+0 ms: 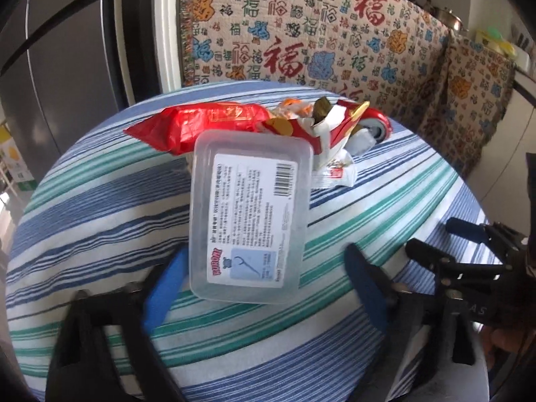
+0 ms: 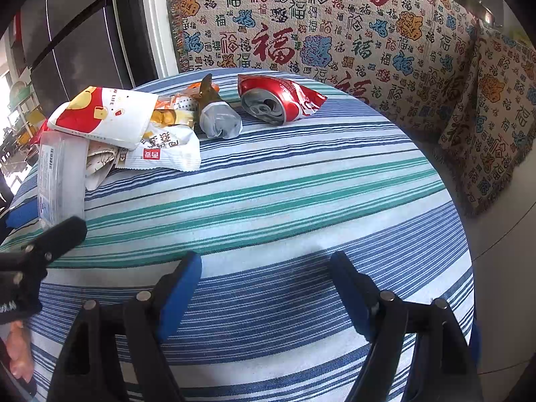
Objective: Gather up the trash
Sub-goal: 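Grasp the clear plastic box with the left tool while the right tool grasps the white paper wrapper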
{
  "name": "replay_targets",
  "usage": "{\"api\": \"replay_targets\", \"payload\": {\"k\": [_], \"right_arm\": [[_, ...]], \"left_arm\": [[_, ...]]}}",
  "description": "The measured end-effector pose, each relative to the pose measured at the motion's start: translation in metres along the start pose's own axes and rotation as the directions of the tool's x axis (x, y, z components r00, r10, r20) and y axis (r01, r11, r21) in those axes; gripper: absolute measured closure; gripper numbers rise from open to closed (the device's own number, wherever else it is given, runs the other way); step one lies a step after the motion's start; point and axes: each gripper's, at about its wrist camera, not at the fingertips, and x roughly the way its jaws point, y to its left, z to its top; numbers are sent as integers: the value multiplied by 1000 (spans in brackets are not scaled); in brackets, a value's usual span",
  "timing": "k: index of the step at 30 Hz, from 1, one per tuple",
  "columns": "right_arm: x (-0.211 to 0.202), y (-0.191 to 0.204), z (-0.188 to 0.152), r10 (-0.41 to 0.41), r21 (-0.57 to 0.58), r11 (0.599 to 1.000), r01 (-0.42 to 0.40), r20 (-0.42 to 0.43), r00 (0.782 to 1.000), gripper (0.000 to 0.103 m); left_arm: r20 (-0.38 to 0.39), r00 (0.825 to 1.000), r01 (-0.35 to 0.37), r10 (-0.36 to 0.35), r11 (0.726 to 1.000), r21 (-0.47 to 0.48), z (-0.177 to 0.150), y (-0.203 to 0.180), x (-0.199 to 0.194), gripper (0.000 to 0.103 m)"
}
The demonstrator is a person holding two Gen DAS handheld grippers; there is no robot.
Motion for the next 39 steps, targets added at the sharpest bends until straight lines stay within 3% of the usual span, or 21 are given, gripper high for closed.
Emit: {"api": "replay_targets", "payload": {"k": [1,5,9,13,16,18,21,25,28,31,33,34,36,37,38,39], "right_arm": [[0,0,0,0,0,1000,0,0,1000,22],[0,0,0,0,0,1000,0,0,1000,22],[0,0,0,0,-1,1000,0,0,1000,22],[0,0,0,1,-1,1000,-1,0,1000,22],[0,0,0,2,0,1000,-2,1,1000,22],[0,0,0,3,1,1000,-3,1,1000,22],[-1,-3,-1,20,13,1000,-20,6,1000,22],[-17,-24,-12,127,88,987,-132,58,990,22],[-37,-18,-22,286,56,955,-293,109,952,22],[-39,7,-14,389,-1,921,-390,74,918,23],[-34,24,-4,416,-21,909,-415,42,908,23],[-30,32,0,423,-32,906,-422,29,906,27],[-16,47,5,425,-59,903,-426,-19,905,52],[-10,50,6,430,-65,899,-433,-49,901,77],[-5,53,6,420,-74,902,-425,-76,904,91],[-5,53,5,406,-80,908,-411,-65,911,91]], "left_arm": [[-3,1000,2,-2,1000,-1,0,1,-1,41],[-72,997,25,-26,1000,-4,-9,9,-17,41],[-213,974,84,-82,996,2,-26,15,-36,41],[-219,975,47,-46,999,-1,-37,20,-36,37],[-214,976,25,-27,1000,-16,-41,22,-25,24],[-188,982,10,-5,1000,27,-42,17,-22,16],[-161,987,-21,30,998,59,-44,15,-20,16],[-132,991,-28,34,999,43,-45,19,-22,19],[-119,991,-47,54,997,60,-47,16,-22,19],[-107,992,-56,62,997,59,-49,15,-23,19],[-99,993,-58,63,997,52,-50,15,-23,19],[-97,993,-61,66,997,51,-50,16,-23,19],[-92,993,-65,69,997,42,-49,16,-23,24],[-89,994,-65,69,997,40,-49,16,-24,26],[-86,994,-63,66,997,40,-49,14,-24,31],[-82,995,-60,63,997,39,-48,13,-24,37]]}}
